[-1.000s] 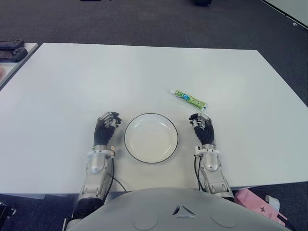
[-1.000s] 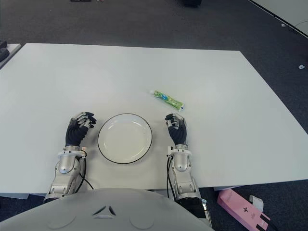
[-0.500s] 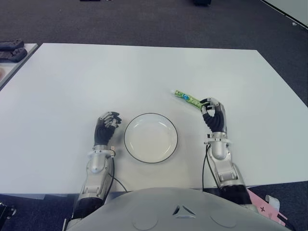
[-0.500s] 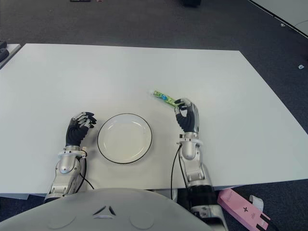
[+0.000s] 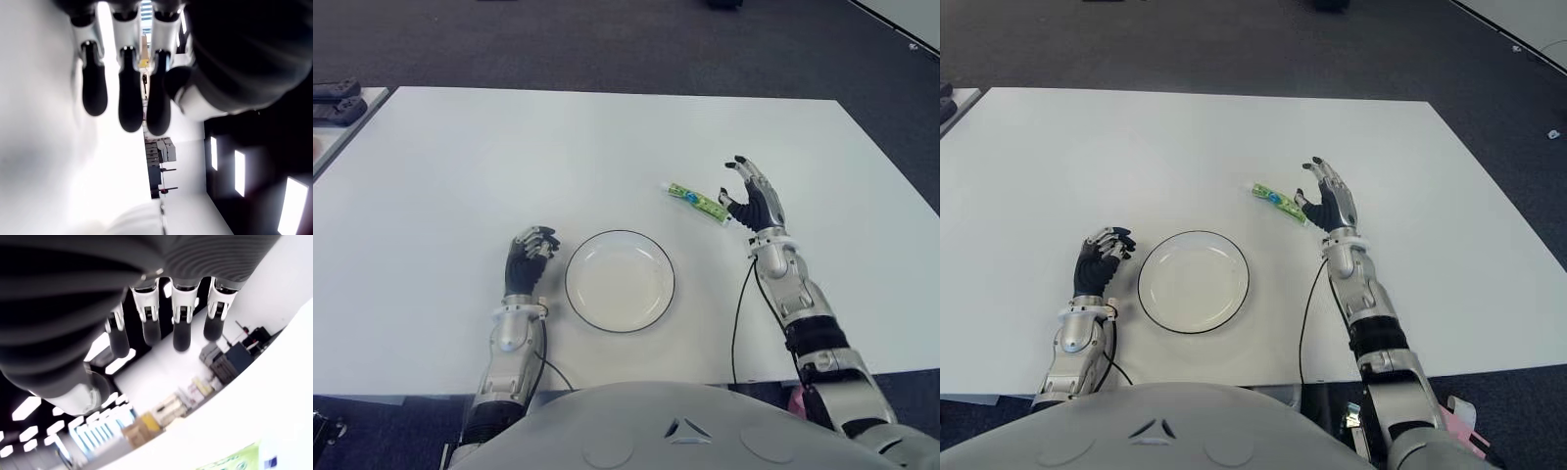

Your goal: Put the toothpaste on the table into the plate.

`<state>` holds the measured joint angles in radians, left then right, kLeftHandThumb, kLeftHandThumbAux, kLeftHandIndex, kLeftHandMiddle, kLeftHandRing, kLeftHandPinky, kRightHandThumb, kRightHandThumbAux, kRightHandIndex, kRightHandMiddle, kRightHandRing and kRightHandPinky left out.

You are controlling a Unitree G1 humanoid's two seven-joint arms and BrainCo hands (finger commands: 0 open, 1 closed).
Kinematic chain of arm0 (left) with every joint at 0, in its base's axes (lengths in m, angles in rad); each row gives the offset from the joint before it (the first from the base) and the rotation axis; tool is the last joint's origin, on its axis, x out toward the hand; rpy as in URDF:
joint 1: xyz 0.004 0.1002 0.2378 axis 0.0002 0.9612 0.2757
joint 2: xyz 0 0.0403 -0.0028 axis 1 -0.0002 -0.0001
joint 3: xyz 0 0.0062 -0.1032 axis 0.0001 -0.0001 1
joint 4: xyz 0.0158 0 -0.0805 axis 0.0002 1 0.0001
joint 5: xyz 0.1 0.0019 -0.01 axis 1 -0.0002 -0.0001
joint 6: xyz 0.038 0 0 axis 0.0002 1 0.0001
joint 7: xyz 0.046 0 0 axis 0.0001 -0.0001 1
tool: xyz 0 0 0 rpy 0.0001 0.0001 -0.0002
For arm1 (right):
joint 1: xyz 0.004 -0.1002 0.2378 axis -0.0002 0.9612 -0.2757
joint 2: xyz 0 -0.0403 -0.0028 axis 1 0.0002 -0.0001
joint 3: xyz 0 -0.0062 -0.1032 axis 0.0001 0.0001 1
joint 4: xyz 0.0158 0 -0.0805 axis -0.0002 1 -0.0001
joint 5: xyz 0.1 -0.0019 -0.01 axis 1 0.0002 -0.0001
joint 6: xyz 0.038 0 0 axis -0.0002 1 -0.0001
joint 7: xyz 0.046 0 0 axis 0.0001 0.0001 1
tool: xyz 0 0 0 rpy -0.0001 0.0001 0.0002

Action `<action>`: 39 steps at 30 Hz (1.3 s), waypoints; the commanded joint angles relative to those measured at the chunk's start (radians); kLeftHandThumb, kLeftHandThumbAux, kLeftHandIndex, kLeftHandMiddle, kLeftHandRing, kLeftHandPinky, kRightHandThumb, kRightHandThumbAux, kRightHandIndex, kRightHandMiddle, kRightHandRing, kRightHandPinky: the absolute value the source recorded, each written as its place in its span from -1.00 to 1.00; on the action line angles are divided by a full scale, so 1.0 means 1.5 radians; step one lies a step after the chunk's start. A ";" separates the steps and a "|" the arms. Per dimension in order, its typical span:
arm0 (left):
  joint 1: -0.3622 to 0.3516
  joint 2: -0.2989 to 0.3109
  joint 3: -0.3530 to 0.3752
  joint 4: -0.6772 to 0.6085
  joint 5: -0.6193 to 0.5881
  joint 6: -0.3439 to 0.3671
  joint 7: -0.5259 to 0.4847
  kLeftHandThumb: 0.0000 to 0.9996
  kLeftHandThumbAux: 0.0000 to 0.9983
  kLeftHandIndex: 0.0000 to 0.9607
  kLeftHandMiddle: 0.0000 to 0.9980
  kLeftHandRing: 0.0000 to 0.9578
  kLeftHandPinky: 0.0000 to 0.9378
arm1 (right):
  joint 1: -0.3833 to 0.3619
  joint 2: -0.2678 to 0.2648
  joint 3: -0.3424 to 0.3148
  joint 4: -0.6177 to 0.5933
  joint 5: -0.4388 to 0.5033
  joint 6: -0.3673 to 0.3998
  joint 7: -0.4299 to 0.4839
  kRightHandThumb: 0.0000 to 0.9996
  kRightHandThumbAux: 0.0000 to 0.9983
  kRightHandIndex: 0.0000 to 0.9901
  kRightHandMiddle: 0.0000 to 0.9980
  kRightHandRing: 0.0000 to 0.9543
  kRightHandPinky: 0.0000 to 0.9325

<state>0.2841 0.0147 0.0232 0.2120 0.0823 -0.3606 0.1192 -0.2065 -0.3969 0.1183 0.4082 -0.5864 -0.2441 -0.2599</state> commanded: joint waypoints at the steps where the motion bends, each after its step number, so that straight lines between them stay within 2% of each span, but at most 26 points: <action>1: 0.008 -0.005 -0.001 0.027 0.009 0.020 0.008 0.41 0.45 -0.11 0.08 0.13 0.15 | -0.049 -0.011 0.033 0.055 -0.017 -0.003 0.019 0.12 0.11 -0.88 -0.92 -0.90 -0.83; 5: 0.011 -0.006 0.000 0.026 0.009 0.016 0.008 0.41 0.45 -0.11 0.08 0.13 0.14 | -0.123 -0.019 0.067 0.143 -0.033 -0.015 0.030 0.15 -0.02 -0.97 -0.98 -0.98 -0.95; 8: 0.012 -0.008 0.001 0.024 0.006 0.021 0.007 0.41 0.44 -0.11 0.07 0.12 0.11 | -0.182 -0.025 0.095 0.243 -0.048 -0.032 0.028 0.16 -0.11 -0.99 -1.00 -0.99 -0.99; 15: 0.018 -0.014 0.002 0.018 0.007 0.017 0.012 0.41 0.44 -0.11 0.07 0.11 0.13 | -0.272 -0.038 0.164 0.379 -0.090 -0.070 0.030 0.13 -0.34 -1.00 -1.00 -1.00 -1.00; 25: 0.026 -0.014 0.000 0.009 0.013 0.024 0.016 0.41 0.45 -0.11 0.08 0.13 0.15 | -0.338 -0.020 0.224 0.474 -0.112 -0.070 0.032 0.12 -0.53 -1.00 -1.00 -1.00 -1.00; 30: 0.027 -0.014 0.002 0.012 0.010 0.015 0.014 0.41 0.45 -0.11 0.08 0.13 0.15 | -0.377 0.000 0.257 0.532 -0.127 -0.049 0.050 0.13 -0.61 -1.00 -1.00 -1.00 -1.00; 39: 0.031 -0.014 0.002 0.009 0.010 0.013 0.014 0.41 0.45 -0.10 0.08 0.13 0.15 | -0.405 0.020 0.312 0.585 -0.153 -0.032 0.063 0.13 -0.69 -1.00 -1.00 -1.00 -1.00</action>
<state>0.3053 0.0009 0.0246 0.1999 0.0916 -0.3698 0.1316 -0.8005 -0.3823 0.5622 1.2593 -0.7960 -0.3030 -0.1787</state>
